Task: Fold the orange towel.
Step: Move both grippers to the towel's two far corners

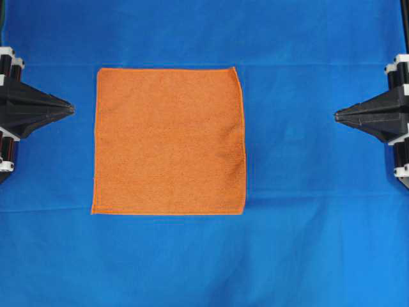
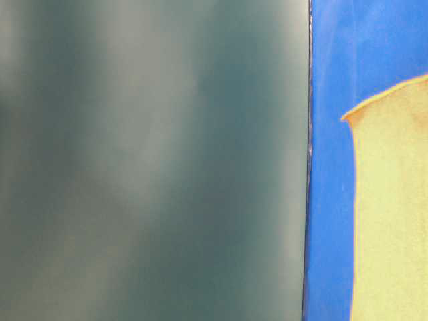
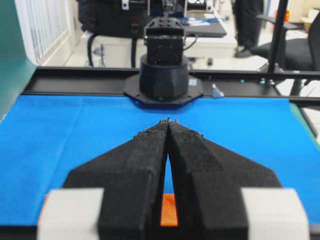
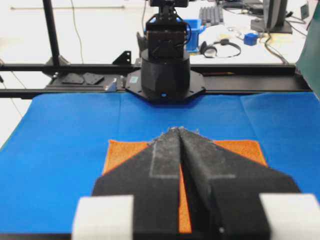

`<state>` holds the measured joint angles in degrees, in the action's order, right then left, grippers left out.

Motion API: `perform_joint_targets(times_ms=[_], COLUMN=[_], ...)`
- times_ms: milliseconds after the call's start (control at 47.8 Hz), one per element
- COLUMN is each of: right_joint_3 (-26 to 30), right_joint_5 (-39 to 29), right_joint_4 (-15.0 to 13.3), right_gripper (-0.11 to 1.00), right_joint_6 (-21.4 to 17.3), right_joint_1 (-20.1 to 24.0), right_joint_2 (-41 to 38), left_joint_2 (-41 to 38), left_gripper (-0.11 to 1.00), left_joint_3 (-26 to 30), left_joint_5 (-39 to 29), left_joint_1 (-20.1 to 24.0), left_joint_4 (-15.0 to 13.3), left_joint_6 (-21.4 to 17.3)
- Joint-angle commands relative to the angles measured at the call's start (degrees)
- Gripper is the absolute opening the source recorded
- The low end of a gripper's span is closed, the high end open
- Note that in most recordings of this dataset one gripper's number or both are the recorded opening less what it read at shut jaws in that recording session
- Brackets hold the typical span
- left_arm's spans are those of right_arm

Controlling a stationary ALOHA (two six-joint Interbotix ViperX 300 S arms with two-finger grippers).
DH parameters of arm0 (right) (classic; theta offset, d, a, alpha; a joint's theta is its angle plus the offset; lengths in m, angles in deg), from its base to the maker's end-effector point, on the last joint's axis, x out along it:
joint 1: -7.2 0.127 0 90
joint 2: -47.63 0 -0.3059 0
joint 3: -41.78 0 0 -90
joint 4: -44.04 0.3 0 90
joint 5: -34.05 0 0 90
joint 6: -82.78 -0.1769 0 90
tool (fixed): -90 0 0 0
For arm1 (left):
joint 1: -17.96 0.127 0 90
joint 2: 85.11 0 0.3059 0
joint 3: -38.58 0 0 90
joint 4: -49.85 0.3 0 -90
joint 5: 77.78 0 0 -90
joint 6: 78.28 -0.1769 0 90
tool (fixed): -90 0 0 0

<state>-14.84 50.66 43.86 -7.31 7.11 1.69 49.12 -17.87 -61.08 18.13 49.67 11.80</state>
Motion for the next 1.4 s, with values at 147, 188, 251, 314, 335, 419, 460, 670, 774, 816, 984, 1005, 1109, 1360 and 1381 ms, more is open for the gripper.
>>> perform_joint_targets(times_ms=[147,188,251,314,335,419,460,670,774,816,984,1005,1109,1360,1381], right_joint_3=[4.0,4.6,5.6,6.7,7.0,8.5,9.5,13.4,16.6,17.8,21.8,22.2,23.8,26.5,26.5], right_joint_5=[0.0,-0.4,-1.1,-1.4,-1.4,-1.4,-1.4,-2.3,-4.4,-5.2,-6.6,-6.6,-6.6,-6.6,-6.6], right_joint_4=[2.8,3.3,3.8,4.3,4.6,5.4,5.8,6.2,6.2,6.2,6.2,6.2,6.3,6.3,6.3], right_gripper=[0.0,0.0,0.0,0.0,0.0,0.0,0.0,0.01,0.11,0.24,0.6,0.59,0.54,0.54,0.54], right_joint_6=[-1.5,-1.7,-1.7,-1.7,-1.7,-2.0,-2.5,-4.8,-5.0,-5.0,-5.0,-5.0,-5.1,-5.2,-5.2], right_joint_1=[-2.7,-3.9,-5.5,-6.8,-7.1,-8.6,-9.8,-14.4,-15.9,-16.6,-19.4,-19.7,-21.3,-23.2,-23.4], right_joint_2=[-5.1,-6.6,-9.5,-12.2,-13.2,-17.1,-19.6,-29.7,-35.2,-37.4,-46.4,-47.5,-52.2,-60.2,-60.5], left_joint_2=[-0.1,0.0,0.2,0.1,-0.1,-0.7,-1.1,-4.9,-8.0,-9.6,-17.3,-18.4,-24.1,-38.1,-39.1], left_gripper=[0.0,0.0,0.0,0.0,0.0,0.0,0.0,0.19,0.45,0.58,0.83,0.83,0.82,0.82,0.82], left_joint_3=[2.0,2.0,1.9,1.8,1.8,1.8,1.6,-0.1,-1.4,-1.9,-3.8,-3.8,-4.0,-3.1,-3.0], left_joint_5=[-11.6,-12.9,-14.3,-16.0,-16.5,-18.9,-19.7,-20.1,-19.4,-18.7,-12.8,-12.1,-9.3,-2.3,-1.8], left_joint_1=[2.7,3.4,4.7,6.4,7.0,9.5,10.8,18.1,21.5,22.7,26.4,26.7,28.9,33.0,33.3], left_joint_4=[-2.1,-2.1,-2.1,-2.1,-2.1,-2.1,-2.1,-2.1,-2.1,-2.1,-2.1,-2.1,-2.1,-2.1,-2.1], left_joint_6=[1.1,1.1,1.1,1.1,1.1,1.2,1.2,1.8,1.8,1.8,2.2,2.2,2.2,2.2,2.2])
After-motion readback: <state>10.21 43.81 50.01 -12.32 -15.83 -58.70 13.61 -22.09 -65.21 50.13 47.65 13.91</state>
